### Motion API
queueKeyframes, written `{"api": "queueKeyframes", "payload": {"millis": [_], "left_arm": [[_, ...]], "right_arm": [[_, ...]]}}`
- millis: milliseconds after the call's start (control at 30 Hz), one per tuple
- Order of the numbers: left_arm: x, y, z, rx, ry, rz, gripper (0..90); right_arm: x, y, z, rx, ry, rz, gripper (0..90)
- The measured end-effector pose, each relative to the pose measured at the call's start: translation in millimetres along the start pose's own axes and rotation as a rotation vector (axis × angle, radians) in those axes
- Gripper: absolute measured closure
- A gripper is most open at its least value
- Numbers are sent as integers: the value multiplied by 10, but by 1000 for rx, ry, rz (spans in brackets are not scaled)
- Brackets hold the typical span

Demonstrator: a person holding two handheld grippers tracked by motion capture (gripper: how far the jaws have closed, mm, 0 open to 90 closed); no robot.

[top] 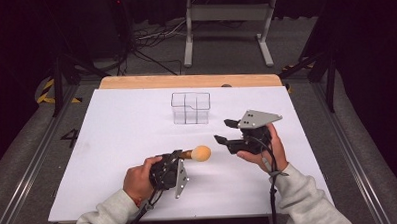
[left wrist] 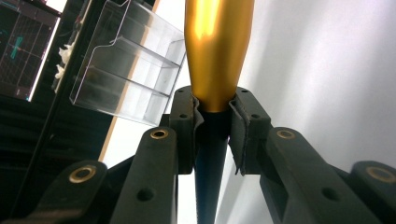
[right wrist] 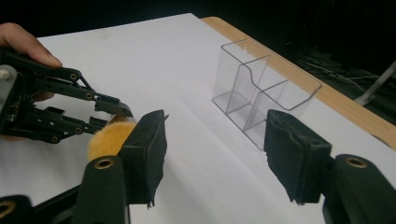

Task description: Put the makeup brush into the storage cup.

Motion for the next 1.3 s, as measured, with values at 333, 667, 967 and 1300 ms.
{"api": "queueKeyframes", "payload": {"millis": [333,667,967,1300], "left_arm": [[-159,-84,26,67,-67,190,734],[-351,-213,62,161,-147,445,734],[-550,-389,128,265,-219,669,734],[-648,-498,181,332,-240,767,734]], "right_arm": [[86,-342,216,32,-54,0,345],[26,-630,184,-6,-75,44,274],[-35,-880,113,-58,-88,65,200],[-37,-1029,145,1,-127,38,77]]}}
Point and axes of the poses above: each handheld gripper's, and its own axes: z roughly backward along the jaws, y roughly out of its top, x roughly to its right, the point moved 3 cm from there along -z, roughly forward along the jaws, and after that the axes turned 3 degrees about -z, right-handed, at the moved point
